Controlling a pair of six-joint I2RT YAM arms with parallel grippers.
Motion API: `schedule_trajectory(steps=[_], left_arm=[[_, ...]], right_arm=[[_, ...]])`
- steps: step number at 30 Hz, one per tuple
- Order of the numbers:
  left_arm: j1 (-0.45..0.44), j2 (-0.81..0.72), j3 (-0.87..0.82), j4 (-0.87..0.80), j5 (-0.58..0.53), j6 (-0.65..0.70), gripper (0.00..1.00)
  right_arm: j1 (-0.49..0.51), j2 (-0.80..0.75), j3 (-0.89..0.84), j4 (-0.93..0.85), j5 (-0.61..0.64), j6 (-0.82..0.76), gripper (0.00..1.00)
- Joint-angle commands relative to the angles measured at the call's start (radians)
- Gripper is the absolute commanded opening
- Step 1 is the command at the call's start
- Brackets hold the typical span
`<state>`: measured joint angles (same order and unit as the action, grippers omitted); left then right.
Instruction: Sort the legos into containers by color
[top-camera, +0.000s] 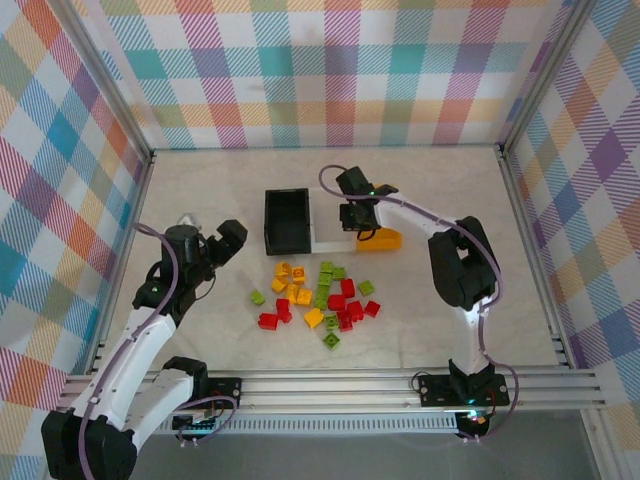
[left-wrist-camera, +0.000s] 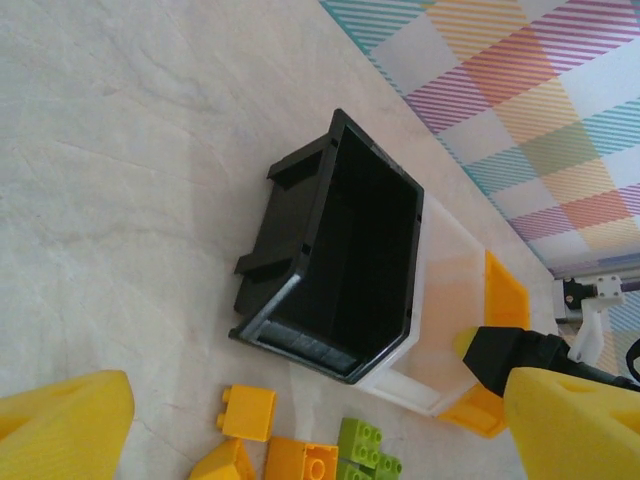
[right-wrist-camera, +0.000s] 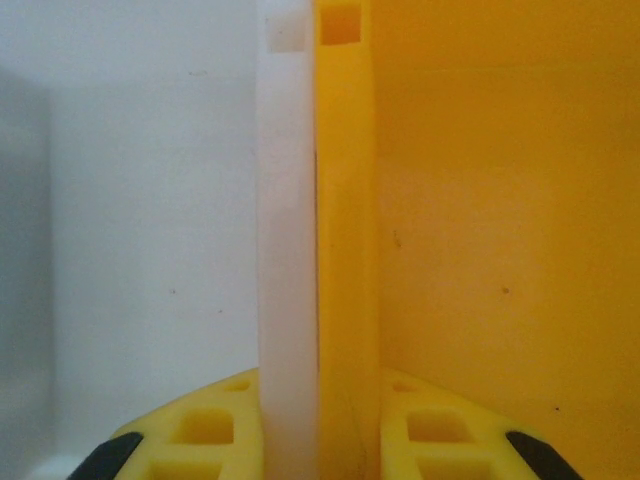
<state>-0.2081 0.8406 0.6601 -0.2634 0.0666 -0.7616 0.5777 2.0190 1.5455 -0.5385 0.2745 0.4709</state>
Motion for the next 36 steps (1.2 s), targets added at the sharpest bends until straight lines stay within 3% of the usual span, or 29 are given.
schedule_trajectory(steps=[1, 7, 22, 23, 25, 29, 31, 36], left_arm=[[-0.014, -0.020, -0.013, -0.051, -0.006, 0.035, 0.96], [-0.014, -0.014, -0.017, -0.062, -0.005, 0.056, 0.97], [-0.014, -0.005, -0.025, -0.046, 0.021, 0.080, 0.98], [-0.014, -0.006, -0.025, -0.048, 0.020, 0.081, 0.98], [-0.014, -0.005, -0.028, -0.046, 0.022, 0.078, 0.99], [-0.014, -0.006, -0.027, -0.044, 0.033, 0.076, 1.00], [-0.014, -0.008, -0.020, -0.046, 0.041, 0.077, 1.00], [-0.026, -0.022, 0.003, -0.068, 0.078, 0.078, 1.00]], right_arm=[[0.026, -0.002, 0.026, -0.024, 0.026, 0.109, 0.00], [0.049, 0.004, 0.034, -0.050, 0.059, 0.138, 0.00], [0.052, 0.016, 0.055, -0.037, 0.006, 0.018, 0.01], [0.051, 0.018, 0.055, -0.036, 0.004, 0.021, 0.04], [0.051, 0.014, 0.050, -0.029, -0.002, 0.030, 0.23], [0.051, -0.009, 0.056, -0.023, -0.005, 0.033, 0.50], [0.052, -0.039, 0.055, -0.014, -0.008, 0.038, 0.59], [0.061, -0.152, -0.013, 0.002, -0.018, 0.066, 0.68]])
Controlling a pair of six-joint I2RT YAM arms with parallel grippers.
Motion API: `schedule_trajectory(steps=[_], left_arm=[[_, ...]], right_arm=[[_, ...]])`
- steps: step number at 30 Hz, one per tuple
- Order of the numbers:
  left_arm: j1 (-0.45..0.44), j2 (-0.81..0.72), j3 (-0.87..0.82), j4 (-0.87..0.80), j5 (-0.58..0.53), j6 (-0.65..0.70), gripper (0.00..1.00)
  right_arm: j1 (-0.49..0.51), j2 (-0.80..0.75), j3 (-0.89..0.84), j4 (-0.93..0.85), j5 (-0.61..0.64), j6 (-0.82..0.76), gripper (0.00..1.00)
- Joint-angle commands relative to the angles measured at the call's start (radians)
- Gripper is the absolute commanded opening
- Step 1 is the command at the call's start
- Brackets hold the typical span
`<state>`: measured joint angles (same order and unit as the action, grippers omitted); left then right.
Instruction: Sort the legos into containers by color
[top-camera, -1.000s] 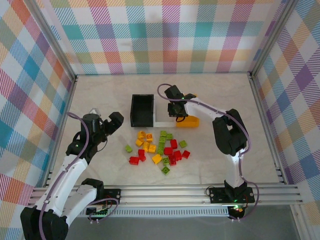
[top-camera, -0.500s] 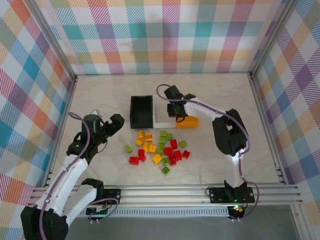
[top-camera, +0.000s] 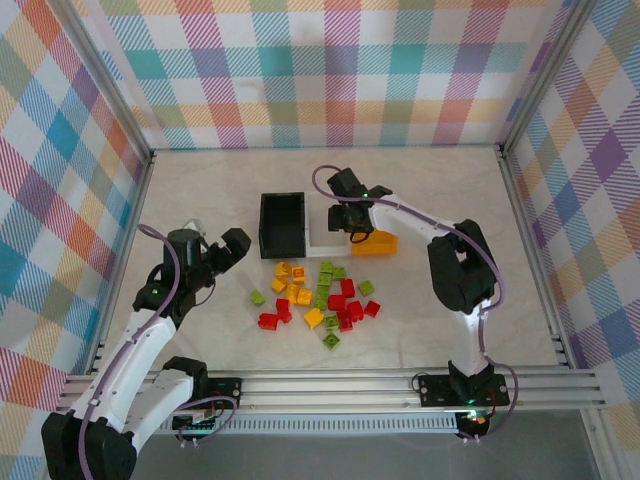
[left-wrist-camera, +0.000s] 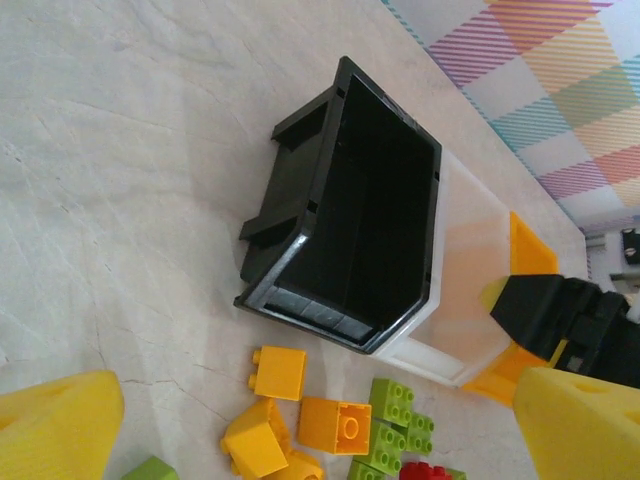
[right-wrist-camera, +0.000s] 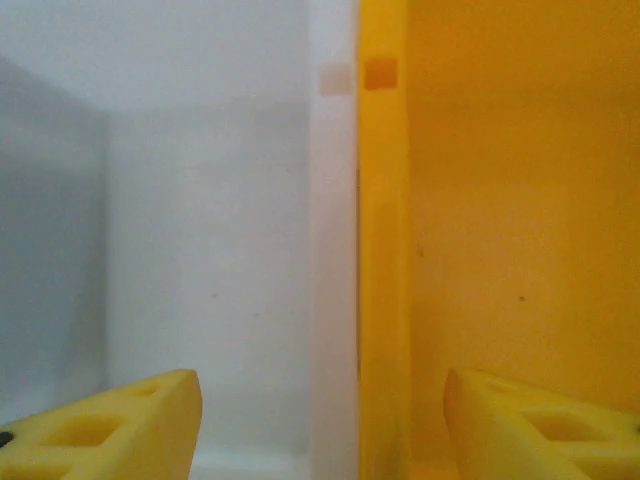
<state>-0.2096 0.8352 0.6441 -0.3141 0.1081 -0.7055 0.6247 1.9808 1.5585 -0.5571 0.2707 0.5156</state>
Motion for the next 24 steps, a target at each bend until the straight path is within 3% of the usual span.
schedule_trajectory(steps=[1, 11, 15, 24], left_arm=[[-0.028, -0.018, 0.025, -0.024, 0.044, 0.023, 1.00], [-0.057, -0.113, 0.004, -0.100, 0.125, -0.014, 1.00], [-0.056, -0.141, -0.022, -0.113, 0.121, -0.023, 1.00], [-0.056, -0.141, -0.040, -0.145, 0.097, -0.019, 1.00]], right_arm=[[0.018, -0.143, -0.053, 0.019, -0.015, 0.033, 0.68], [0.123, -0.424, -0.457, 0.009, -0.023, 0.154, 0.77], [0.180, -0.439, -0.531, -0.015, 0.001, 0.213, 0.76], [0.184, -0.448, -0.624, -0.024, 0.060, 0.266, 0.70]])
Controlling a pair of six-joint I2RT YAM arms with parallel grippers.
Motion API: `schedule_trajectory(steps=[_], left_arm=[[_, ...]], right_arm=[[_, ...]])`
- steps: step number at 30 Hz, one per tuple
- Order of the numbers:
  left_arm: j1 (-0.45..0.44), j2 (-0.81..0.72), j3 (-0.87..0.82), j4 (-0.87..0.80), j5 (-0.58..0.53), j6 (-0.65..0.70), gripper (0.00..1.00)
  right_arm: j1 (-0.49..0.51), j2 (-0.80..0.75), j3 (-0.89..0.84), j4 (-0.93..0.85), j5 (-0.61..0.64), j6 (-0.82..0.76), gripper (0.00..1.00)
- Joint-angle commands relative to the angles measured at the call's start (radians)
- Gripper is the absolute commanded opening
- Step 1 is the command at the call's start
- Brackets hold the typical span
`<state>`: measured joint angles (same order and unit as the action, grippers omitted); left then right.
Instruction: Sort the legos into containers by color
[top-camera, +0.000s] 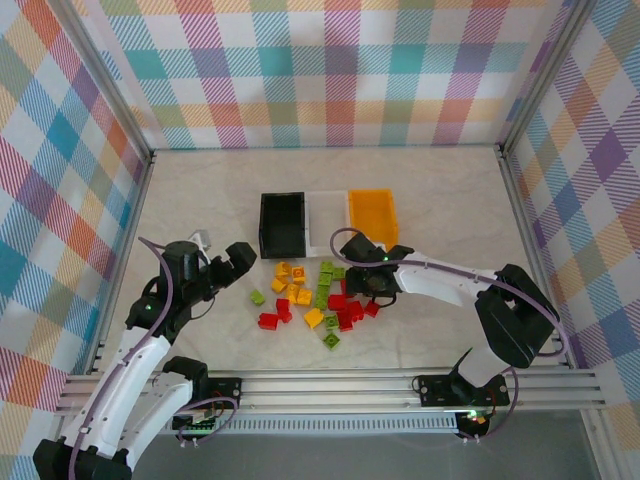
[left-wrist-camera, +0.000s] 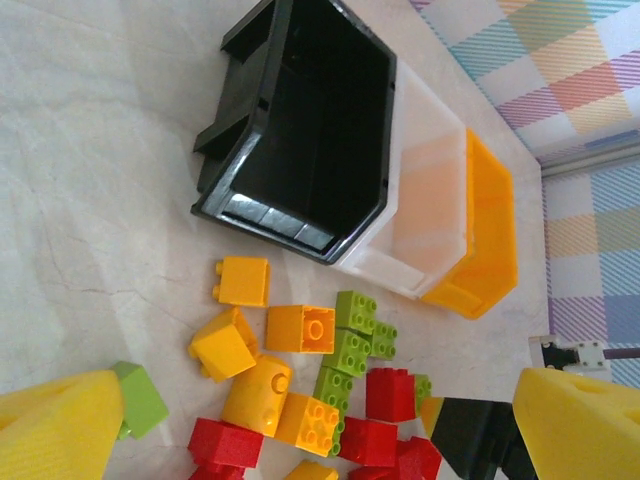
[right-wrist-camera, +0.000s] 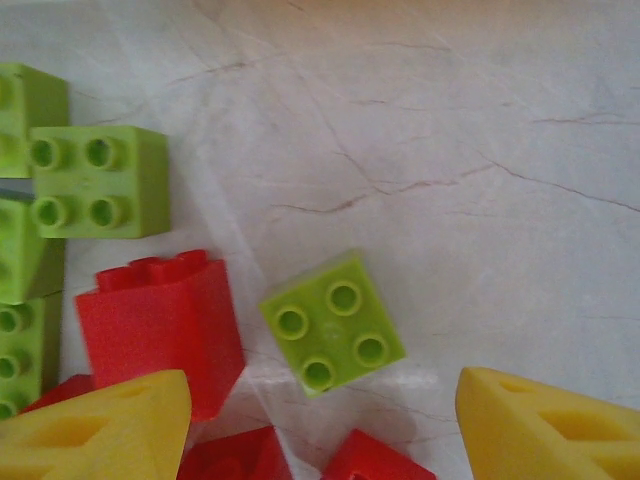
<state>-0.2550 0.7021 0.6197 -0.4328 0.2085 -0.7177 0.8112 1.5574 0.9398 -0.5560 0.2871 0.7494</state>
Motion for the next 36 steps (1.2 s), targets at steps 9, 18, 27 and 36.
schedule_trajectory(steps=[9, 18, 27, 36], left_arm=[[-0.011, -0.004, -0.037, -0.008, -0.009, -0.018, 1.00], [-0.011, 0.000, -0.044, -0.005, -0.021, -0.012, 1.00], [-0.010, 0.017, -0.057, 0.021, -0.014, -0.013, 1.00], [-0.012, 0.013, -0.048, -0.002, -0.022, -0.006, 1.00]], right_arm=[[-0.003, -0.010, -0.027, 0.013, 0.056, 0.007, 0.62], [-0.030, 0.068, -0.018, -0.018, 0.095, 0.034, 0.56], [-0.078, -0.033, -0.067, 0.046, 0.064, -0.040, 0.61], [-0.087, 0.101, 0.016, 0.061, 0.023, -0.073, 0.60]])
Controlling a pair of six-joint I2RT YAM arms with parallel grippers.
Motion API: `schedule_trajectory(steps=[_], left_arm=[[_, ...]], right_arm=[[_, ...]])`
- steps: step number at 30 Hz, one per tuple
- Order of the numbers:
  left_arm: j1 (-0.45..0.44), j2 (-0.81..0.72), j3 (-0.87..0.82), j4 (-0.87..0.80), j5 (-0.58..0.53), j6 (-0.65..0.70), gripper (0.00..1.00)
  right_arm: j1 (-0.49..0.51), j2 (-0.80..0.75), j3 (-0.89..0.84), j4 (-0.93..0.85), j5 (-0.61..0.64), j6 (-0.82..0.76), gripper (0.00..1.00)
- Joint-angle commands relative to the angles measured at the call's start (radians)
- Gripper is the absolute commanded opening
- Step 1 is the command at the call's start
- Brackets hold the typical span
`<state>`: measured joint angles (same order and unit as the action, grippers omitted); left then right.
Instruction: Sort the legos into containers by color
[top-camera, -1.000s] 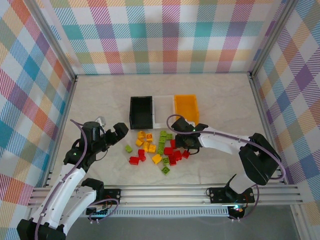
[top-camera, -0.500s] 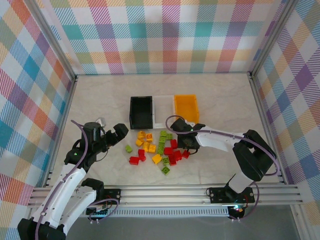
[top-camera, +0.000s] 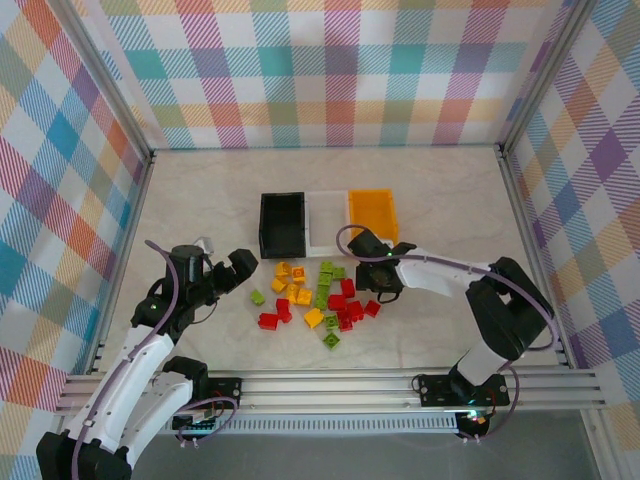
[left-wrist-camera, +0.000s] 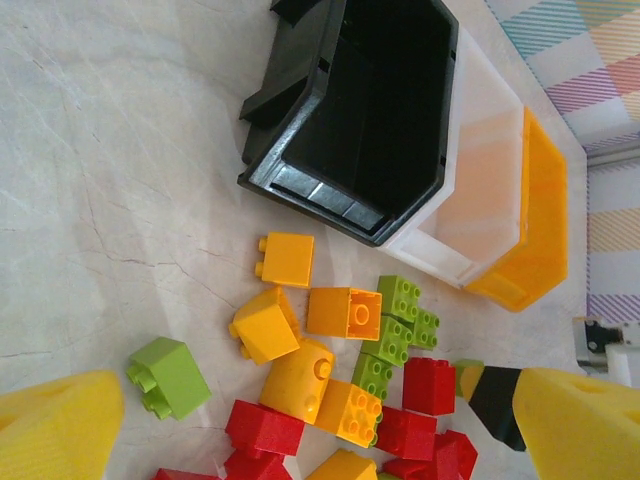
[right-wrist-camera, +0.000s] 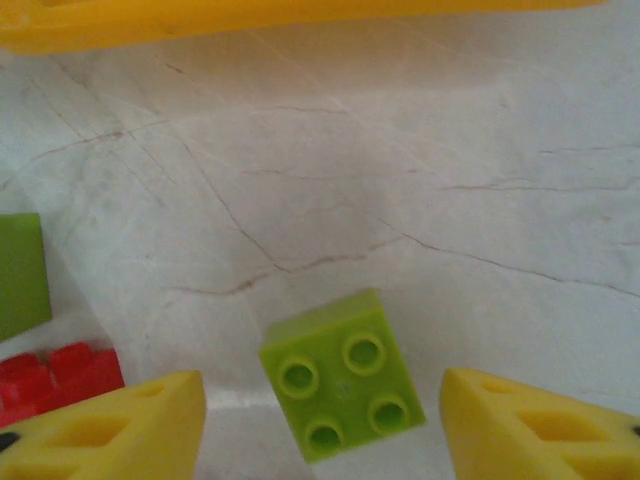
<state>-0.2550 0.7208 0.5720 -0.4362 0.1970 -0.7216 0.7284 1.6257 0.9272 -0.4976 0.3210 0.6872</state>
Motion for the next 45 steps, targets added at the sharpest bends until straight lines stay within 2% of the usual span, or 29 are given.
schedule_trajectory(steps=[1, 8, 11, 18, 22, 26, 31, 34, 36, 42, 45], left_arm=[[-0.012, -0.007, 0.001, -0.001, -0.013, -0.001, 1.00], [-0.012, -0.007, 0.018, -0.026, -0.034, 0.000, 1.00], [-0.010, -0.007, 0.030, -0.037, -0.046, -0.002, 1.00], [-0.010, -0.011, 0.042, -0.062, -0.108, -0.036, 1.00], [-0.010, -0.022, 0.035, -0.102, -0.169, -0.082, 1.00], [-0.010, -0.018, 0.023, -0.120, -0.165, -0.083, 1.00], [-0.011, 0.013, 0.024, -0.130, -0.103, -0.023, 0.99], [-0.012, 0.039, 0.026, -0.127, -0.054, 0.023, 0.96], [-0.018, 0.054, 0.031, -0.134, -0.035, 0.055, 0.95], [-0.145, 0.151, 0.029, -0.154, -0.120, 0.089, 0.88], [-0.195, 0.267, 0.019, -0.097, -0.168, 0.079, 0.77]], right_arm=[[-0.007, 0.039, 0.029, 0.000, -0.010, -0.008, 0.57], [-0.017, 0.063, 0.018, -0.001, -0.014, -0.007, 0.38], [-0.018, 0.016, 0.009, 0.008, -0.012, -0.012, 0.31], [-0.071, -0.131, 0.131, -0.033, 0.006, -0.091, 0.30], [-0.142, -0.035, 0.271, -0.038, 0.000, -0.122, 0.31], [-0.200, 0.101, 0.404, -0.049, 0.006, -0.136, 0.31], [-0.238, 0.235, 0.543, -0.055, -0.010, -0.166, 0.37], [-0.239, 0.276, 0.615, -0.061, -0.026, -0.190, 0.60], [-0.239, 0.275, 0.646, -0.068, -0.043, -0.197, 0.68], [-0.226, 0.153, 0.549, -0.009, -0.085, -0.188, 0.72], [-0.212, 0.090, 0.459, 0.037, -0.106, -0.167, 0.72]])
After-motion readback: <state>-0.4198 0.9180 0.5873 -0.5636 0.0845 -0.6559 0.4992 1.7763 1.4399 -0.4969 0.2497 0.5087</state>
